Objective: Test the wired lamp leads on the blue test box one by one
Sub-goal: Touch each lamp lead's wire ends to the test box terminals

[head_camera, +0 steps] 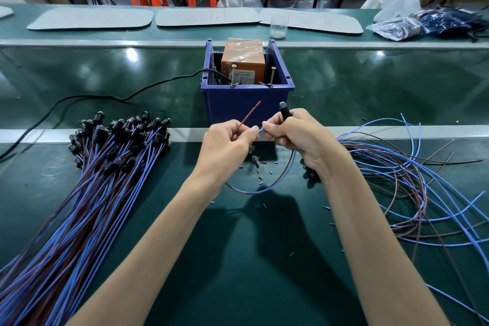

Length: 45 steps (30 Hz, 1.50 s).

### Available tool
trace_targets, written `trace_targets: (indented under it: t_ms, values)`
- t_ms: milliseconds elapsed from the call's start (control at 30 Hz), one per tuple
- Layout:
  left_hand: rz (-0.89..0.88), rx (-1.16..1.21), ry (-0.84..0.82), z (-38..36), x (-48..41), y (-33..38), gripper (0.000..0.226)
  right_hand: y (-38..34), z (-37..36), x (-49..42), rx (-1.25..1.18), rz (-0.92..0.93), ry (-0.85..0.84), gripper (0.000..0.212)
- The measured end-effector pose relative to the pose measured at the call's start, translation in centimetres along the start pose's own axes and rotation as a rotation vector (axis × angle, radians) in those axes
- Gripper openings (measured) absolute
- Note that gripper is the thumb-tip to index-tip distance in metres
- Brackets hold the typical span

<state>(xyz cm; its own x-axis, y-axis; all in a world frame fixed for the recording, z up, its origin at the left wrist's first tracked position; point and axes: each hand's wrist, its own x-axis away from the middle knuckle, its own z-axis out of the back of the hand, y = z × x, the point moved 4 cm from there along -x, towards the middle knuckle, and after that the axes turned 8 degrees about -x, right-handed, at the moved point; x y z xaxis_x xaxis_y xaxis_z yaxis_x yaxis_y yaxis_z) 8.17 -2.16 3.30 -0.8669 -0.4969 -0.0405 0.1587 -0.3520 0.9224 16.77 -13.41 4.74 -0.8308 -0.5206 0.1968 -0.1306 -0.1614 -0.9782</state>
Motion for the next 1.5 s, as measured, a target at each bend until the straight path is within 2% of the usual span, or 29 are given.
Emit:
trace_targets:
  t_ms: [200,333,433,567,800,967,1067,1267,1400,1500]
  values:
    - [-0.014,0.044,0.082,1.7,-0.1,0.1,0.027,0.2,2.0,-0.3,0.044,0.024,0.159,0.027]
    - [0.017,0.115,0.122,2.2,-0.1,0.0,0.027,-1.0,2.9,0.1,0.027,0.099,0.051,0.023]
    - [0.033,0.134,0.113,1.6,0.1,0.1,0.027,-1.0,2.4,0.4,0.107,0.047,-0.082,0.019]
    - [0.05,0.091,0.071,1.4,0.0,-0.2,0.027,-0.6,2.1,0.6,0.167,-0.006,-0.155,0.028]
    - [0.074,0.061,0.011,1.4,-0.1,-0.6,0.028,-1.2,2.6,0.5,0.084,0.179,-0.048,0.022]
    - [0.071,0.036,-0.042,1.0,-0.2,-0.9,0.024,-1.3,2.8,0.7,0.104,0.191,-0.047,0.013]
    - [0.056,0.028,-0.075,0.8,-0.2,-1.0,0.023,-1.4,2.4,1.0,0.102,0.204,-0.07,0.016]
    - [-0.004,-0.018,-0.087,0.5,-0.3,-1.1,0.025,-2.1,1.9,0.9,-0.11,0.272,0.008,0.006]
    - [-0.055,-0.133,-0.081,0.2,-0.3,-1.4,0.029,-1.9,0.8,1.2,-0.064,0.277,-0.052,0.01]
    - [-0.088,-0.229,-0.085,0.0,-0.2,-1.4,0.029,-1.8,0.3,1.2,0.022,0.269,-0.052,0.003]
